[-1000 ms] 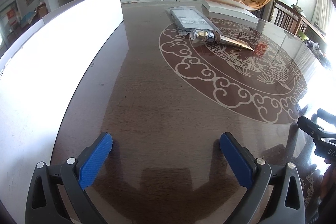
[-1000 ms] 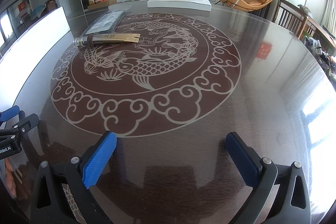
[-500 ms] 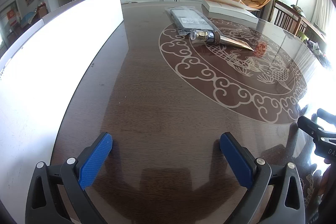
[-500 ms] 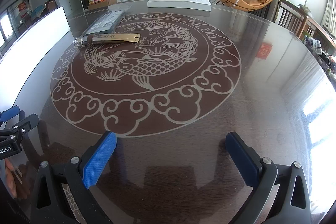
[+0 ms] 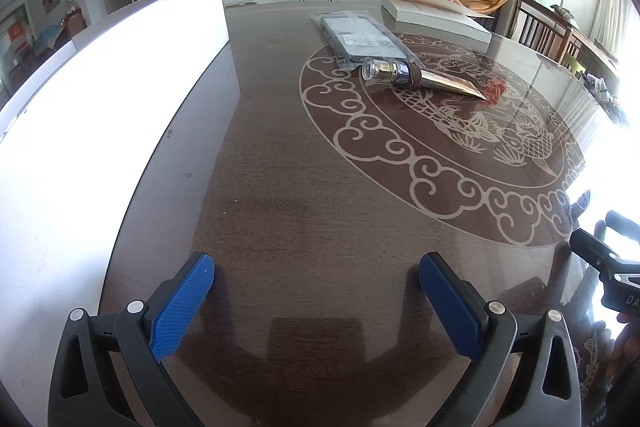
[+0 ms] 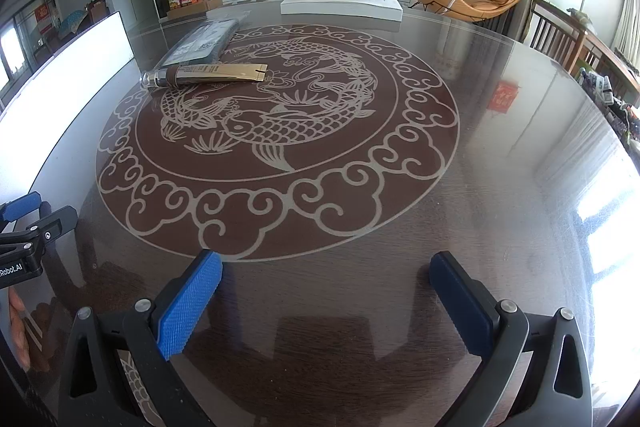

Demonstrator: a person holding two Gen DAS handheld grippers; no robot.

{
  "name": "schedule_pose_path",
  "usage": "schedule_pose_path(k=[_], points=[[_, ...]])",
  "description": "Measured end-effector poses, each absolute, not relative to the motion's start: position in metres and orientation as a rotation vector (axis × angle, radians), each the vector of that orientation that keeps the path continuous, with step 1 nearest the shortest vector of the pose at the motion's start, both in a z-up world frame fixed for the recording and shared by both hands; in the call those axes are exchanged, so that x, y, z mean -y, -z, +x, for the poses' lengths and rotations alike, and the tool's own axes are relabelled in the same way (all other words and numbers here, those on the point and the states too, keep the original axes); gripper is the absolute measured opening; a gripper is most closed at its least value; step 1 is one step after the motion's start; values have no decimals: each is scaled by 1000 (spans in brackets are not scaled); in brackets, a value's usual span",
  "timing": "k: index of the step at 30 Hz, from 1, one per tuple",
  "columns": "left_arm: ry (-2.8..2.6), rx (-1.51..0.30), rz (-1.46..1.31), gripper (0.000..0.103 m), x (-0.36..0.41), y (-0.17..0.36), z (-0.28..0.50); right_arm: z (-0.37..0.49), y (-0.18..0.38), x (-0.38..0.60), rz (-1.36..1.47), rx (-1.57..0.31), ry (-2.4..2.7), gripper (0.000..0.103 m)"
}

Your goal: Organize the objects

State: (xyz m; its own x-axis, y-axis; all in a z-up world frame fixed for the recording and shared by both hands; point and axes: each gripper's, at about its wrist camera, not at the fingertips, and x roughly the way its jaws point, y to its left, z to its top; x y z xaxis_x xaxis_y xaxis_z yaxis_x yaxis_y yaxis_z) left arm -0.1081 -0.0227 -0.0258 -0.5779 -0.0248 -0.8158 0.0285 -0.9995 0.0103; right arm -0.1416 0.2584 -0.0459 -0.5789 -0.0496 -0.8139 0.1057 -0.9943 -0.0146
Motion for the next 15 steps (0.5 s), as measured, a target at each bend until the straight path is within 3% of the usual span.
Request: schedule_pose_path(k=[15], points=[[2803,21,1443,103,32,26,-125,-142,46,-257,1394,-94,2707,103]])
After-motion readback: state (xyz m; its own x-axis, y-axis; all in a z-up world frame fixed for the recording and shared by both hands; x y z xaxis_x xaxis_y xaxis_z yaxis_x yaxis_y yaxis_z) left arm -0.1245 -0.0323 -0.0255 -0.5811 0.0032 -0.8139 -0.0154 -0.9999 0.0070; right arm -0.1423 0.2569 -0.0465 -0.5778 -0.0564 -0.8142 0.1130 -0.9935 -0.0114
